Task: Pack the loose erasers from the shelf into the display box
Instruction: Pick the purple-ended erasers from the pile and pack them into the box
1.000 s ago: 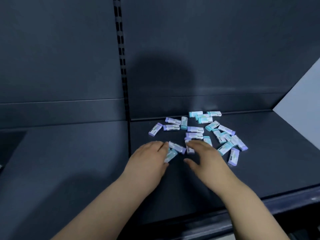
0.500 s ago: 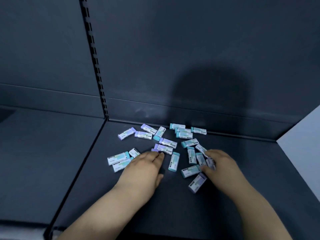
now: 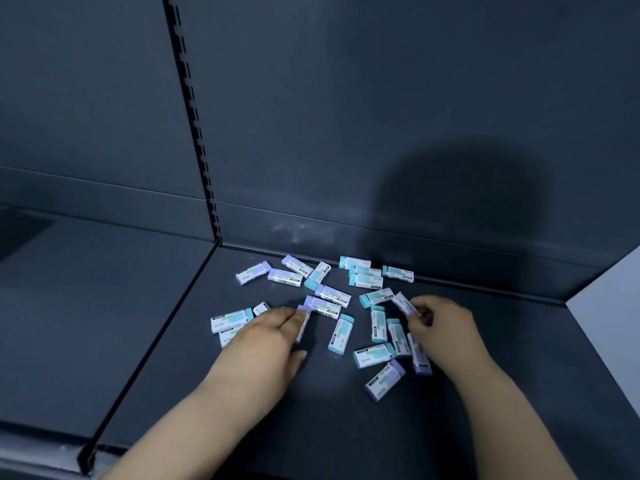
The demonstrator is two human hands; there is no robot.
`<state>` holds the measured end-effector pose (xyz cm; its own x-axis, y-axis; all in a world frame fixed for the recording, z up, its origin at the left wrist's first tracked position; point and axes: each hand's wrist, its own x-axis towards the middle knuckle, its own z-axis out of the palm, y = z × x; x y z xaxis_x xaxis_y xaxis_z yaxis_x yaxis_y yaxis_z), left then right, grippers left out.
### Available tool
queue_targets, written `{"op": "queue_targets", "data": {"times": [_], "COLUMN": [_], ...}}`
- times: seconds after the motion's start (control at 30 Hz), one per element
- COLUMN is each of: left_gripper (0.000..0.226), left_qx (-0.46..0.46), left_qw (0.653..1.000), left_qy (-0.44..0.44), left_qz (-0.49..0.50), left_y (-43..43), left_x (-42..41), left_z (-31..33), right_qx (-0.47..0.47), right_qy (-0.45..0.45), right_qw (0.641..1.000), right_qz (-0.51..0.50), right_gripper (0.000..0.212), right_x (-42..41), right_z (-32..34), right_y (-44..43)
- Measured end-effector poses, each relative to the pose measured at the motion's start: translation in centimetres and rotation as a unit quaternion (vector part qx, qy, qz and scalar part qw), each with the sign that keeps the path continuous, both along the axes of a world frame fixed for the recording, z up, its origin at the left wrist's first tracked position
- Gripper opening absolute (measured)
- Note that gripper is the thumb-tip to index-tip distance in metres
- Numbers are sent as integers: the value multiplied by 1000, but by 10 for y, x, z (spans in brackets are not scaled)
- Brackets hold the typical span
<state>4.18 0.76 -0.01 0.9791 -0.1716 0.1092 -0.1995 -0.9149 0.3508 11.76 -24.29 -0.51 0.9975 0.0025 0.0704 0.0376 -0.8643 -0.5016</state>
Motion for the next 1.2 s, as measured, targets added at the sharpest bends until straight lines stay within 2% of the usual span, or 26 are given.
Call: {"op": "queue_targets", "data": {"times": [0.17,0.33,0.43,0.53,0.63,0.7,0.77,0.87,0.97,1.1,1.2], "left_gripper": [55,52,29,7,3,3,6,14,17,22,51], "left_qx": [-71,-148,-200,-204,-168,-109,-62,-13,-9,-22,0], "left_qw": [997,988,978,978,985,992,995,999,1000,999,997], "left_qy": [-4,-28,-36,-24,-37,-63,-76,-23,11,46,49], "left_qz": [-32,-43,-46,-33,-6,15,22,23,11,-12,-57], "left_y": [-3,5,15,29,44,54,62,71,74,75,79], "left_x": [5,8,8,7,5,5,5,2,-1,6,15], "left_z": [6,14,21,23,20,18,15,9,1,-1,0], "right_qx": [152,193,207,208,148,73,8,-75,-101,-117,-135], "right_qy": [13,50,67,66,1,-19,4,48,55,23,17], "right_qw": [987,970,961,960,977,988,992,979,974,972,968], "right_qz": [58,136,168,175,155,133,129,186,195,201,213], "right_gripper": [21,19,23,22,17,24,32,55,67,57,58], "right_x": [-31,-50,-54,-54,-47,-36,-26,-16,-12,-14,-17], "right_z": [20,33,32,24,13,6,3,-1,-3,-4,-3], "right_y": [29,68,87,102,110,110,110,119,130,129,126]}}
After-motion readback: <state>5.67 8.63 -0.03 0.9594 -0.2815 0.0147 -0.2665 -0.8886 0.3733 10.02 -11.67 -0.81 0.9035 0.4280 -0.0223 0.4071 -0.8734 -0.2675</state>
